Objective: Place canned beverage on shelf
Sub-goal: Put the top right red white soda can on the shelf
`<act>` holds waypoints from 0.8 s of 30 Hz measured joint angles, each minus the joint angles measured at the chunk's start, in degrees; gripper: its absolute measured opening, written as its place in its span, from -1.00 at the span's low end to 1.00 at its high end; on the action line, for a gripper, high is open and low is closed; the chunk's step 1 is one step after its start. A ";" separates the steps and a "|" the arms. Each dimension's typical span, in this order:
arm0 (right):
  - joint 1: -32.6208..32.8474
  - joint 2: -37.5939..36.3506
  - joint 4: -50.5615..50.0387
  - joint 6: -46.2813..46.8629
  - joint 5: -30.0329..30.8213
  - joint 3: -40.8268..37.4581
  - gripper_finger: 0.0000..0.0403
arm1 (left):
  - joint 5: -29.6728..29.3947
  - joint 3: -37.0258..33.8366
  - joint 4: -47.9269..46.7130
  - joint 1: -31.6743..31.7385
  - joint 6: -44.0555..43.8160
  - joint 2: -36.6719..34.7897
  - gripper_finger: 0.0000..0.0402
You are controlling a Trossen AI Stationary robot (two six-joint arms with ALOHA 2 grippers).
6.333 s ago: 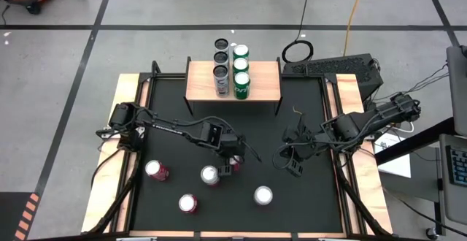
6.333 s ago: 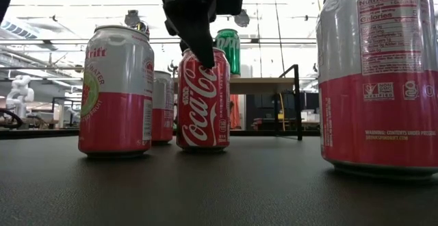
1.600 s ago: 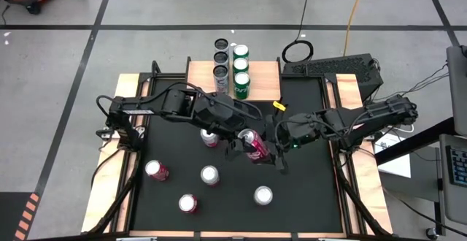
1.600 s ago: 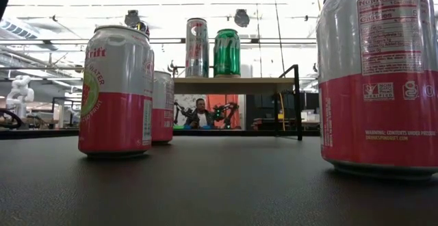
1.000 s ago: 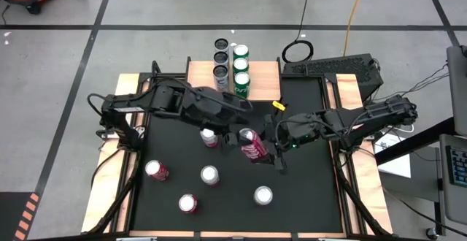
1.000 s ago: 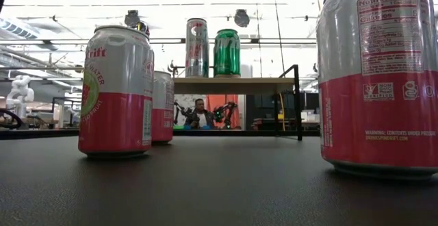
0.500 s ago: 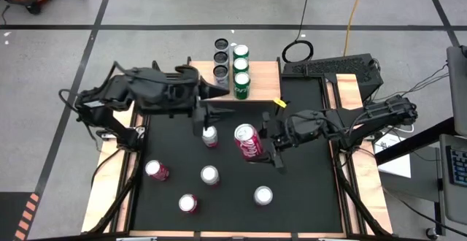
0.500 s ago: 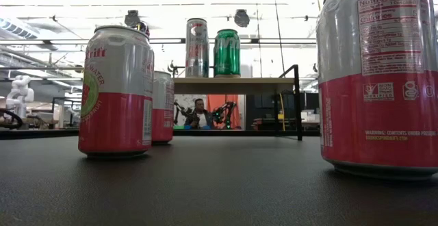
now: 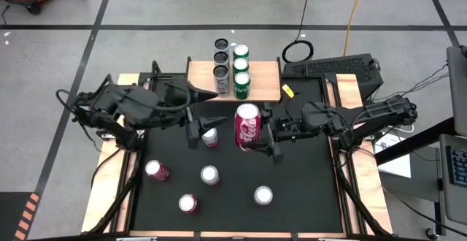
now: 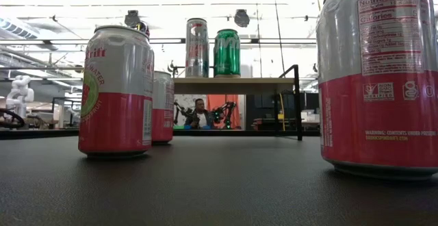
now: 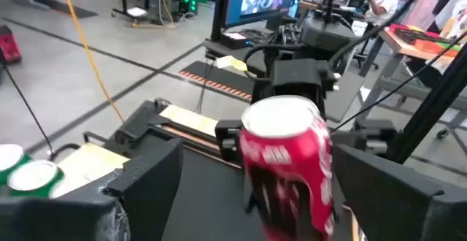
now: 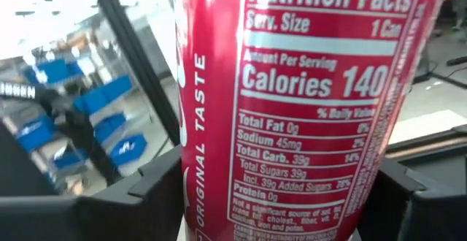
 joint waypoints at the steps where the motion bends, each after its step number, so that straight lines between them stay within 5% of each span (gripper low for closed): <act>1: 0.00 -0.01 0.77 0.43 0.81 0.00 0.35 | -0.52 -0.01 0.03 -0.59 0.50 -0.51 0.72; 12: 0.04 -0.09 2.94 2.82 4.37 0.00 0.35 | -1.16 -3.92 0.21 -4.72 5.22 -8.38 0.57; 18: 0.00 -0.09 3.00 2.50 4.56 0.00 0.35 | 2.32 -11.80 14.38 -4.78 5.48 -8.76 0.57; 24: 0.02 -0.09 2.93 1.51 4.40 0.00 0.35 | -2.94 -13.64 26.23 -3.76 10.22 -6.09 0.57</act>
